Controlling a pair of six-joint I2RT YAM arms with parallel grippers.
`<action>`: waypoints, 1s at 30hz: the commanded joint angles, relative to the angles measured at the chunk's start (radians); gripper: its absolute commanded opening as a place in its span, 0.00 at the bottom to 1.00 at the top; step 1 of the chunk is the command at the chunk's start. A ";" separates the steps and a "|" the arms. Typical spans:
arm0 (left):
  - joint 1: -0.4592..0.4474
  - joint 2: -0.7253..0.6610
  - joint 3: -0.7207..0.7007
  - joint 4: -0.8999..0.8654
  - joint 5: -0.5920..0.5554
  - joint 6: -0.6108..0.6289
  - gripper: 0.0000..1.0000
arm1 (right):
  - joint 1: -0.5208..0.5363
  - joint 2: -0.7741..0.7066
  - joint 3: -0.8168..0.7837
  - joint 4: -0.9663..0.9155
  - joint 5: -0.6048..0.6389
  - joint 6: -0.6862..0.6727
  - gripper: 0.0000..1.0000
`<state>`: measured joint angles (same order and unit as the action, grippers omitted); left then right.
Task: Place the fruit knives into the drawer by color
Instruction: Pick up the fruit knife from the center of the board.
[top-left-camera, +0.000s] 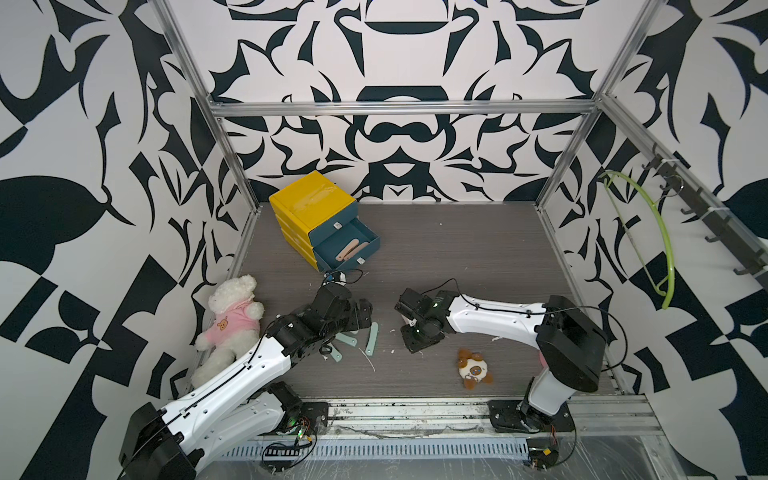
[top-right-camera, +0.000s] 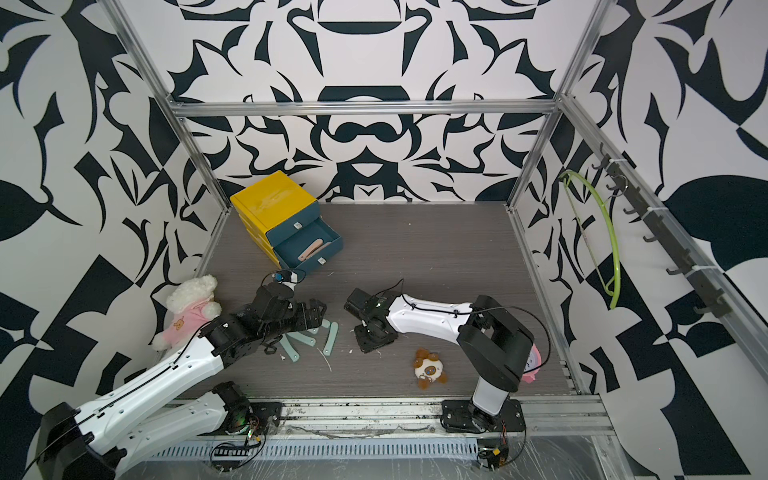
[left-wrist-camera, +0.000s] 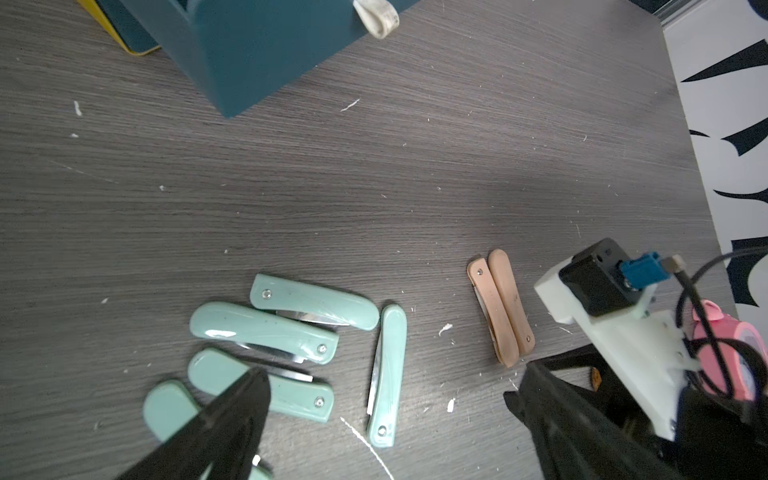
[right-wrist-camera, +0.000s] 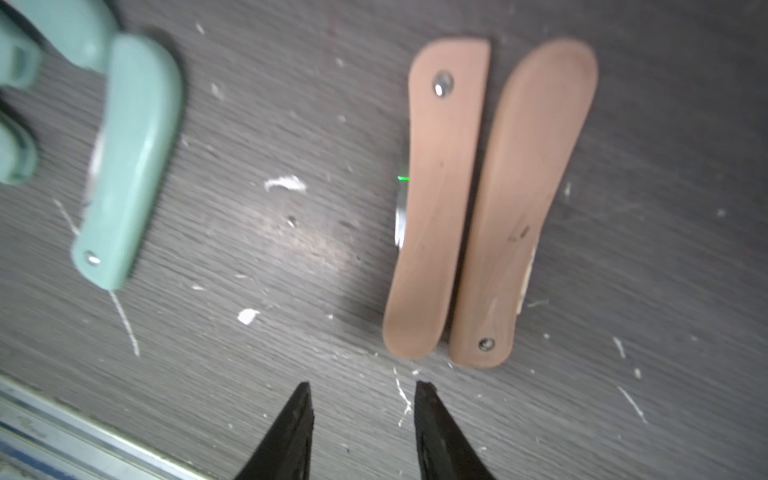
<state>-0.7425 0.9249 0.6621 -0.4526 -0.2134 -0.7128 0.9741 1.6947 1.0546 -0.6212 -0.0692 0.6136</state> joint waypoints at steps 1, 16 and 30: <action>0.002 -0.003 -0.016 -0.020 -0.011 0.012 0.99 | 0.003 0.020 0.010 -0.015 0.008 0.018 0.43; 0.005 -0.051 -0.016 -0.063 -0.031 0.019 0.99 | -0.011 0.166 0.116 -0.070 0.228 -0.041 0.42; 0.008 -0.061 -0.019 -0.074 -0.037 0.021 0.99 | -0.014 0.215 0.135 -0.056 0.253 -0.079 0.19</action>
<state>-0.7399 0.8753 0.6605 -0.5014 -0.2405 -0.7059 0.9695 1.8782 1.2060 -0.6655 0.1326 0.5457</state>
